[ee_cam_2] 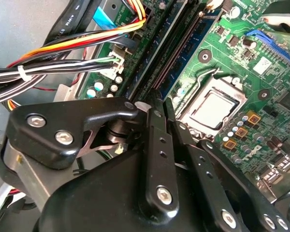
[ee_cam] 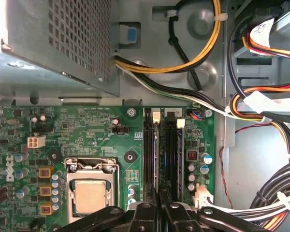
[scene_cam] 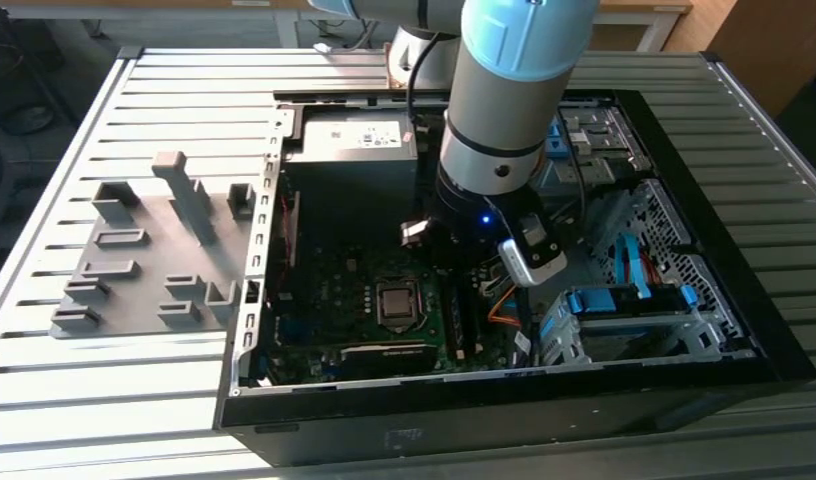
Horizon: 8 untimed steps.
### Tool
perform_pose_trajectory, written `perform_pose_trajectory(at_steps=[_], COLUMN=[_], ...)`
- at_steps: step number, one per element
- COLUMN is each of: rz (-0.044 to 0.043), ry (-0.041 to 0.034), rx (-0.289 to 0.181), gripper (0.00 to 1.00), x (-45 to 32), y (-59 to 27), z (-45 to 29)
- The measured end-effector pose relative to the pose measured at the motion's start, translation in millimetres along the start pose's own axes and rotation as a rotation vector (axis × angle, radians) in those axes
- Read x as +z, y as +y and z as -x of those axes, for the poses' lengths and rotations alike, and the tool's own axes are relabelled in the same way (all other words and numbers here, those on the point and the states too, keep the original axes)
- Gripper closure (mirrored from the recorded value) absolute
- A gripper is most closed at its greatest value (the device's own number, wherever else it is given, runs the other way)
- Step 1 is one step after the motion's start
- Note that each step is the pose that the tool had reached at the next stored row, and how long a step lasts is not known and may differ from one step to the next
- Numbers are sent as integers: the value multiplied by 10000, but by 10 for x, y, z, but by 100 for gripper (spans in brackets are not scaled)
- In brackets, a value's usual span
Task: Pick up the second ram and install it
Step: 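Press down the second ram until it locks into place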
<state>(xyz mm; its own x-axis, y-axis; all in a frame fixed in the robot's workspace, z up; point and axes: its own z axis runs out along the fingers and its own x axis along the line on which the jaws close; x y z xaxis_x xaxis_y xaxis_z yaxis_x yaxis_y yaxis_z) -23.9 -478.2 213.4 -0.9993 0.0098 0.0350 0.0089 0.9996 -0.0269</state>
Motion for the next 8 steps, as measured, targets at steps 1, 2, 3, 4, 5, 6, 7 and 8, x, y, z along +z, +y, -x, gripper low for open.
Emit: perform_pose_trajectory(at_steps=[1,2,3,4,5,6,7,8], rz=[-1,-2,-3,1,0,0,0,-1], ry=[0,0,-1,-3,-2,-2,-2,-1], rx=[-17,-31,-42,-46,-47,-47,-47,-48], gripper=[86,86,86,86,86,86,86,86], x=[2,5,7,10,12,14,16,18], y=[0,0,0,1,1,1,1,0], z=[0,0,0,0,0,0,0,1])
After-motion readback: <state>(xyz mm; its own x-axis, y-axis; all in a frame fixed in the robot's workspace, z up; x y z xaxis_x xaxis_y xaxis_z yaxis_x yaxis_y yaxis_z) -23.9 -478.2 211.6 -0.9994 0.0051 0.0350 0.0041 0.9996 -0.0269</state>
